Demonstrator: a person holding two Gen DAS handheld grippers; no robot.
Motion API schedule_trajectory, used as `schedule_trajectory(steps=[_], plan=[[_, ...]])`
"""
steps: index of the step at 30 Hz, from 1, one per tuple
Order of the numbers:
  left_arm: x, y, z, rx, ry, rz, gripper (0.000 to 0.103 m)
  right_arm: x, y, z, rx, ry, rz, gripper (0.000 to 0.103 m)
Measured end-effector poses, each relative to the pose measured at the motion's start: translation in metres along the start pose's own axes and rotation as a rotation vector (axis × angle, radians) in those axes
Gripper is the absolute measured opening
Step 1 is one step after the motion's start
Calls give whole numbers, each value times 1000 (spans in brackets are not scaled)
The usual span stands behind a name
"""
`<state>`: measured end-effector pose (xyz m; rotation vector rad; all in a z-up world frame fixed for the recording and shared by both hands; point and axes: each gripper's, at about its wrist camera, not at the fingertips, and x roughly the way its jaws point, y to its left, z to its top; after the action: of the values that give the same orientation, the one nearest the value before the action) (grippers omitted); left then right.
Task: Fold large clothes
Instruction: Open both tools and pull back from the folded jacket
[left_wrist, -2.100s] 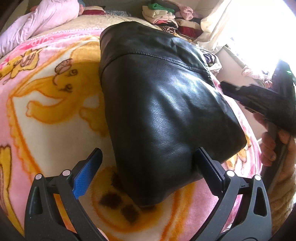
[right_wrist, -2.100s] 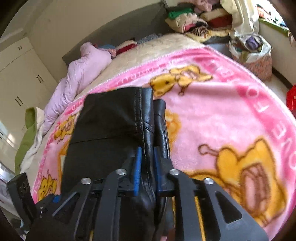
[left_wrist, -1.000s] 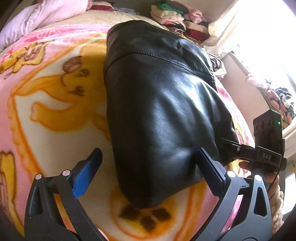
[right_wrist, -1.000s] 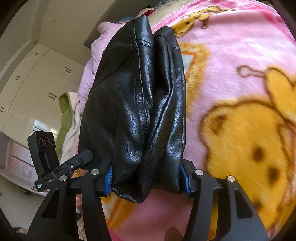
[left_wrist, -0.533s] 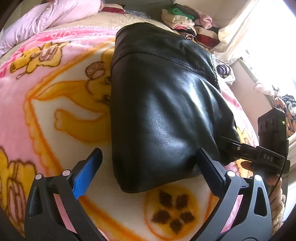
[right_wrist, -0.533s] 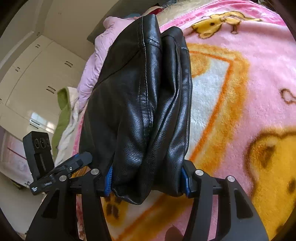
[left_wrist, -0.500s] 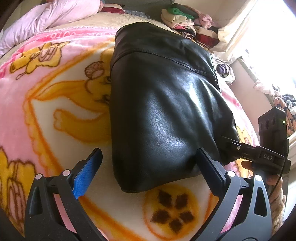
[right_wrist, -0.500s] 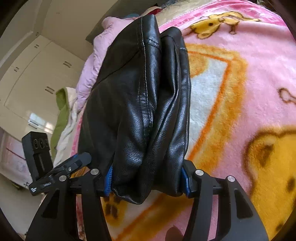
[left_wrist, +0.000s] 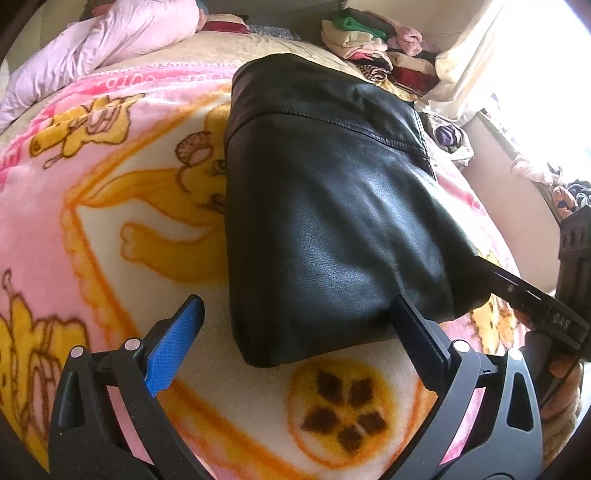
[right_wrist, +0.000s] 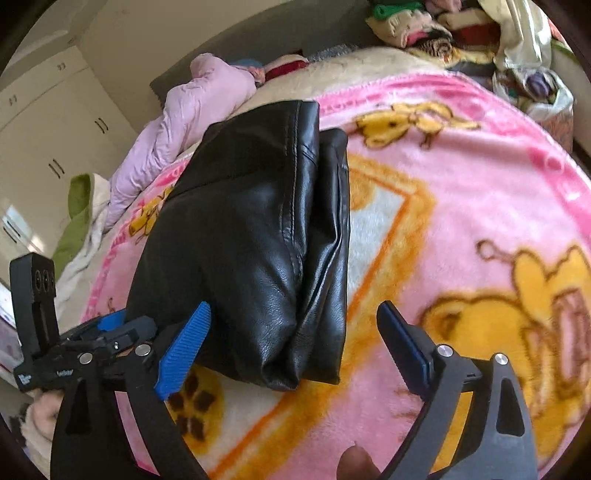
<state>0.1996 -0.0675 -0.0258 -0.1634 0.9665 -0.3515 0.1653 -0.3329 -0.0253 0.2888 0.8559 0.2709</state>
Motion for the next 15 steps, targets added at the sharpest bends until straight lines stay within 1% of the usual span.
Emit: schedule_trajectory(steps=[5,8,11,15], plan=[[-5,-1,0,0,1,24,95,-2,1,-1,14,-5,-17,95],[-9,-1,-1,4,-3,36,95,-10,3,-4,5,-21,-28,97],[-15,-3,-2,9,-8,36,94,-12,12,-3,-14,-29,-46,98],[-25,-6,-3,19,-19,41,95,-27,17,-9,-21,-54,-61,98]])
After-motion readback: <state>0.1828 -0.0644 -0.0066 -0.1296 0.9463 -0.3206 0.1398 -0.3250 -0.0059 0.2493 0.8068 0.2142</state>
